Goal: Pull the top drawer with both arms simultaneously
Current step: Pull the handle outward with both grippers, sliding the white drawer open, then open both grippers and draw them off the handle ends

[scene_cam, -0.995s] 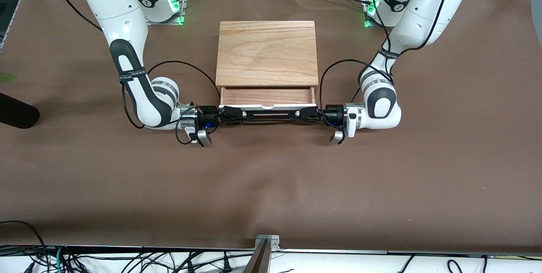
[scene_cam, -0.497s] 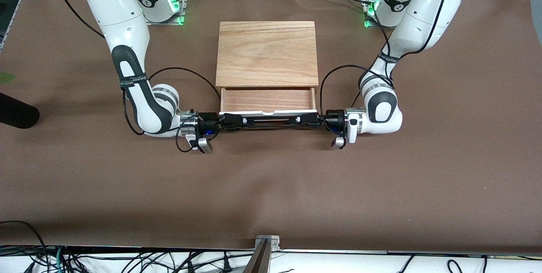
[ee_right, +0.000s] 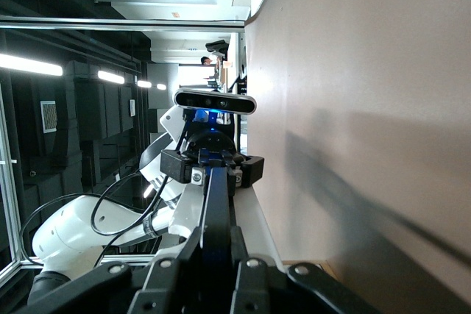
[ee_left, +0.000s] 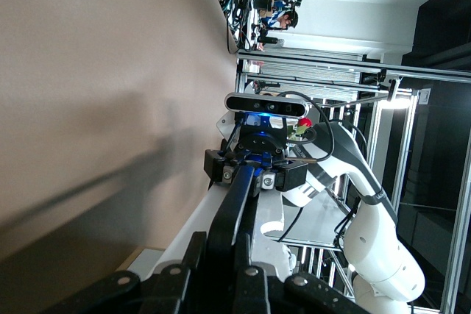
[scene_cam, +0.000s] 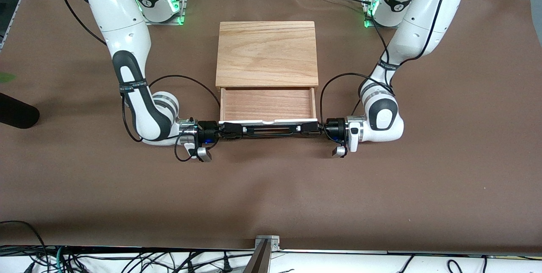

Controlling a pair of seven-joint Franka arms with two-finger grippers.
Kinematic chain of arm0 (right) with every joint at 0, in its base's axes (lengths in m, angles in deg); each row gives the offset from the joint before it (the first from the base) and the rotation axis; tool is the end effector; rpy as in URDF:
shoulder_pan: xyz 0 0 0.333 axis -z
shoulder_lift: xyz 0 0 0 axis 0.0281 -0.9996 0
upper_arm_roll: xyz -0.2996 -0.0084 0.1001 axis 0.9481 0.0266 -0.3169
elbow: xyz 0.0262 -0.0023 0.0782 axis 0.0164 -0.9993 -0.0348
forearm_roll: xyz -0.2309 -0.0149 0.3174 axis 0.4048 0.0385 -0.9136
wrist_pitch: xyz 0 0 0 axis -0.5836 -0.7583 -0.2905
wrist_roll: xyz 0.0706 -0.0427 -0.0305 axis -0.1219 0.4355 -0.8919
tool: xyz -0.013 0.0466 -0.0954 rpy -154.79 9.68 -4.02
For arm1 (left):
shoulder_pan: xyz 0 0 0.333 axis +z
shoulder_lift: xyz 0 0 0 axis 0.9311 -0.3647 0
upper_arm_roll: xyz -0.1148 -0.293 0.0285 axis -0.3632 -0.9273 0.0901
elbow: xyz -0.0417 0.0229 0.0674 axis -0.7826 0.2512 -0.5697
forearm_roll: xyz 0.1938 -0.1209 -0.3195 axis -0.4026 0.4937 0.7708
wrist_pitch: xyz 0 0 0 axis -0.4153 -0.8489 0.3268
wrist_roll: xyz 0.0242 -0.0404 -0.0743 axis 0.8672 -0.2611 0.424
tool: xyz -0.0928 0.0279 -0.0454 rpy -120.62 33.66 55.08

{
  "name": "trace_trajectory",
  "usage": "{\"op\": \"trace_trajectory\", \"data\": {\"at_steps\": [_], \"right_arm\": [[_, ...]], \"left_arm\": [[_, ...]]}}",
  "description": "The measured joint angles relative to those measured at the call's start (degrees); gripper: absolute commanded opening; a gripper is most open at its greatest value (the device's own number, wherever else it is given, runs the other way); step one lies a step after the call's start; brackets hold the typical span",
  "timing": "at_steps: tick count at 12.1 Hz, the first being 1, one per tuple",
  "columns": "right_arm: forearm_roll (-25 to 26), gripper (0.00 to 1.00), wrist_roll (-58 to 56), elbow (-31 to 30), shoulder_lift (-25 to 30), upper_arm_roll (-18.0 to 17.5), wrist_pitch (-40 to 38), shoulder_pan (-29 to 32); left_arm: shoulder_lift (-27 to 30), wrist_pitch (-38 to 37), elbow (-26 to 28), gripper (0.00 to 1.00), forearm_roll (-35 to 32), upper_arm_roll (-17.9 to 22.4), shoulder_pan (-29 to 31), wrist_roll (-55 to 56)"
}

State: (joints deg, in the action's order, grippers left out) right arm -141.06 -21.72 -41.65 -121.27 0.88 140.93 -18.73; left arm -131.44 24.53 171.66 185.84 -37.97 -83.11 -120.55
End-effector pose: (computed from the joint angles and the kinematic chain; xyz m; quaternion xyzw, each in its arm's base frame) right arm 0.6320 0.2920 0.1638 -0.7361 -0.0213 0.0096 0.6765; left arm 0.6151 -0.2718 0.1589 0.7318 0.0455 -0.0313 0.6792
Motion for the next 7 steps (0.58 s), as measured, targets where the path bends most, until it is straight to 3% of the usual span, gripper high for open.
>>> {"op": "trace_trajectory", "data": {"at_steps": [3, 4, 5, 6, 7], "right_arm": [[0.08, 0.10, 1.07, 1.78, -0.92, 0.32, 0.08, -0.04], [0.09, 0.20, 1.24, 1.97, -1.04, 0.37, 0.09, -0.07], [0.09, 0.34, 1.36, 2.05, -1.11, 0.42, 0.15, -0.11], [-0.72, 0.49, 1.75, 2.24, -1.11, 0.61, 2.25, -0.08], [-2.23, 0.56, 2.40, 2.98, -1.09, 1.30, 4.03, 0.35]], "left_arm": [[-0.72, 0.01, -1.69, 0.00, 0.00, 0.92, -0.65, 2.00], [-0.82, 0.04, -1.84, 0.00, 0.00, 0.97, -0.68, 2.13], [-0.90, 0.04, -1.92, 0.17, 0.00, 0.98, -0.68, 2.28], [-0.93, 0.19, -1.72, 0.48, -0.01, 1.21, -0.66, 2.89], [-0.96, 0.25, -1.64, 0.99, 0.00, 1.26, -0.64, 3.15]]}}
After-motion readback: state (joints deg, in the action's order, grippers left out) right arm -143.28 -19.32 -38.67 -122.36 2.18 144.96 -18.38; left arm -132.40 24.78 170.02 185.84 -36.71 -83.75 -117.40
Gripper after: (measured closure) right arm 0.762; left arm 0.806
